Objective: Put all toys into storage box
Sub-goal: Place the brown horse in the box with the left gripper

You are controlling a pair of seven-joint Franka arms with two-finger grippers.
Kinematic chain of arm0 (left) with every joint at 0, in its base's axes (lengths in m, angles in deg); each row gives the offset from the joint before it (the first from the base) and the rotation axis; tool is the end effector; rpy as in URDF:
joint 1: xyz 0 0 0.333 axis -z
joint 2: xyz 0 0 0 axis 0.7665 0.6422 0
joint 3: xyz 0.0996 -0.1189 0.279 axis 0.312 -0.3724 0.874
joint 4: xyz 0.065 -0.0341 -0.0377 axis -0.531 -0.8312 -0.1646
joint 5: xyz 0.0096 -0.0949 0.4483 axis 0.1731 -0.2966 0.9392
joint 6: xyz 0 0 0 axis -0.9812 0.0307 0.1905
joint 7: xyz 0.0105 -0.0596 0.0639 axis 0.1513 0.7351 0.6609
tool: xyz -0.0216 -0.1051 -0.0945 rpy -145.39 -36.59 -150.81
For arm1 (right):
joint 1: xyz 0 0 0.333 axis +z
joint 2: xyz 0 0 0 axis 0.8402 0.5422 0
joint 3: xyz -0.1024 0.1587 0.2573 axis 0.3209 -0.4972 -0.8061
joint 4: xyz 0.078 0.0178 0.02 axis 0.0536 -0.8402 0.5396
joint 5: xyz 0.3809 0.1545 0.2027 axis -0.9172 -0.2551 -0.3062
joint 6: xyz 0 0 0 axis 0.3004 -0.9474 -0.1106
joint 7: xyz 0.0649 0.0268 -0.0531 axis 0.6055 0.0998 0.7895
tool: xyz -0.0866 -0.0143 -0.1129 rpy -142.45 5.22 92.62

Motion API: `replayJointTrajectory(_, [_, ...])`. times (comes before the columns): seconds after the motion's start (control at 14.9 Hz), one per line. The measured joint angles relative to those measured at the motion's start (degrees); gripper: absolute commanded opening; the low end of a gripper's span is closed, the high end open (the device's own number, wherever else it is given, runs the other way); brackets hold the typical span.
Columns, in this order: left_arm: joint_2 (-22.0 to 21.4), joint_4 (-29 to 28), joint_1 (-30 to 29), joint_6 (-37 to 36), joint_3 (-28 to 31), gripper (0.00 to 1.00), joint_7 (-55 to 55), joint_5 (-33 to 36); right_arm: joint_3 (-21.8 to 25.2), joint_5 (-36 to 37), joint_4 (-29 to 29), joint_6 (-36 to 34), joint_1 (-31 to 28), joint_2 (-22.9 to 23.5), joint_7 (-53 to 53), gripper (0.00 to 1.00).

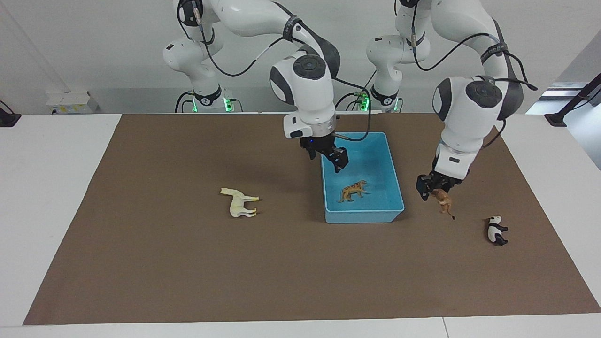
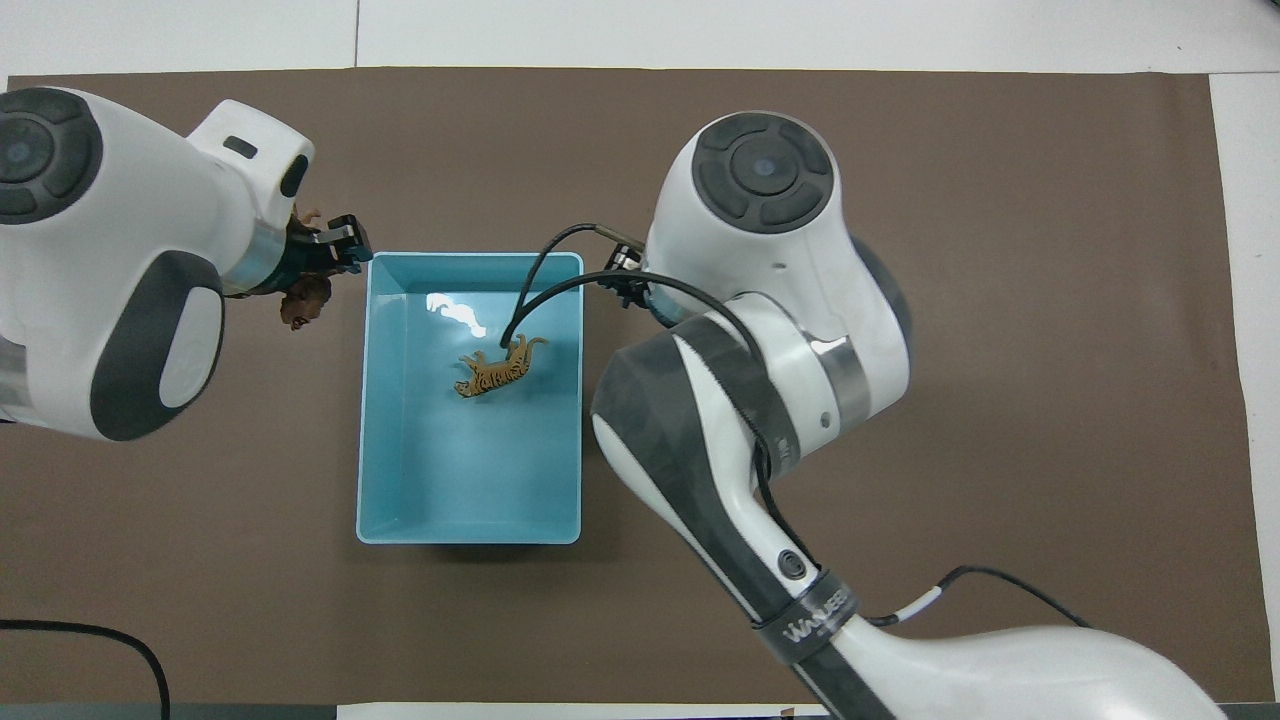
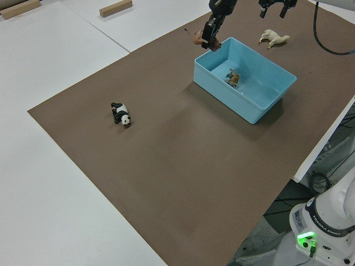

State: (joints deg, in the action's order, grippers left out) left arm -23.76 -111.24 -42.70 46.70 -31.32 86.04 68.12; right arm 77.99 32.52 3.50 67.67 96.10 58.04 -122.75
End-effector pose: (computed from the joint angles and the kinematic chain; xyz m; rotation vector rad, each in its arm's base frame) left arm 0.6347 -0.2031 0.4585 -3.0837 -0.3587 -0.1672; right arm 0.6409 0.3639 0.4325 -3.0169 0.6981 0.0862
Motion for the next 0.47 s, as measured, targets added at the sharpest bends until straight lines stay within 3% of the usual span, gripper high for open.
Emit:
replayJointTrajectory(0.13, [-1.62, -1.9, 6.66, 0.12, -0.8, 0.0, 7.87, -0.08, 0.07, 3.28, -2.27, -1.18, -3.35, -0.51, 9.36, 1.0])
replayJointTrajectory(0.2, [-2.2, -3.47, 9.71, 1.54, -1.04, 0.35, 11.26, -0.08, 0.11, 4.21, -4.32, -1.05, -4.82, -0.83, 13.31, 1.0])
replayJointTrajectory(0.27, [-2.61, -5.06, 11.95, 3.06, -1.15, 0.99, 13.37, -0.08, 0.13, 5.15, -6.88, -0.2, -6.12, -1.32, 16.46, 1.0])
replayJointTrajectory(0.47, [-3.45, -7.74, 13.06, 3.76, -0.71, 1.0, 13.32, -0.07, 0.16, 6.47, -17.5, 9.46, -8.62, -3.96, 22.86, 1.0])
